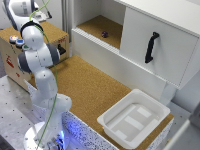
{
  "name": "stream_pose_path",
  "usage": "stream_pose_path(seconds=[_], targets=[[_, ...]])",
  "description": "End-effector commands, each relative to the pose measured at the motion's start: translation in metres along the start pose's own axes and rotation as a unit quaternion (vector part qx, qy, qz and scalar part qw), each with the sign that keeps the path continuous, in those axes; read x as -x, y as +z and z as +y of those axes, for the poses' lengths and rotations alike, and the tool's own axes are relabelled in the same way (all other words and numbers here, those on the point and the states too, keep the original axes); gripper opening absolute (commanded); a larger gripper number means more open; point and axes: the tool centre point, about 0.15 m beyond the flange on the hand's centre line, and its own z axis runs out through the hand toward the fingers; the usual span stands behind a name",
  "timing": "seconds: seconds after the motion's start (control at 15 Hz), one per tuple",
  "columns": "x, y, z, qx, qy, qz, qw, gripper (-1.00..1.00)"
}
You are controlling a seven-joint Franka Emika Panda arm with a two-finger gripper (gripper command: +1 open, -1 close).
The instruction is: Turn off the red led light
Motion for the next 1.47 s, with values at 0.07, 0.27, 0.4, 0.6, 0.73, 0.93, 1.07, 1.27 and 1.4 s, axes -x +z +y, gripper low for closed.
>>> stream_pose_path(seconds=[0.07, 0.27, 0.4, 0.6, 0.73, 0.93, 1.07, 1.27, 1.4], targets=[[-0.039, -0.014, 0.009, -0.068, 0.026, -0.064, 0.995, 1.00], [-0.039, -0.014, 0.009, -0.068, 0.026, -0.064, 0.995, 1.00], [-0.039, -0.014, 0.009, -0.068, 0.026, -0.064, 0.995, 1.00], [-0.039, -0.014, 0.009, -0.068, 0.026, -0.064, 0.995, 1.00], [-0.023, -0.003, 0.007, -0.050, 0.022, -0.008, 0.998, 1.00], [-0.006, -0.020, 0.003, -0.018, 0.036, -0.020, 0.999, 1.00], [0.001, -0.020, -0.005, -0.014, 0.061, -0.038, 0.997, 1.00], [-0.003, -0.010, -0.023, -0.067, 0.092, -0.026, 0.993, 1.00], [-0.018, -0.001, -0.042, -0.075, 0.089, -0.021, 0.993, 1.00]])
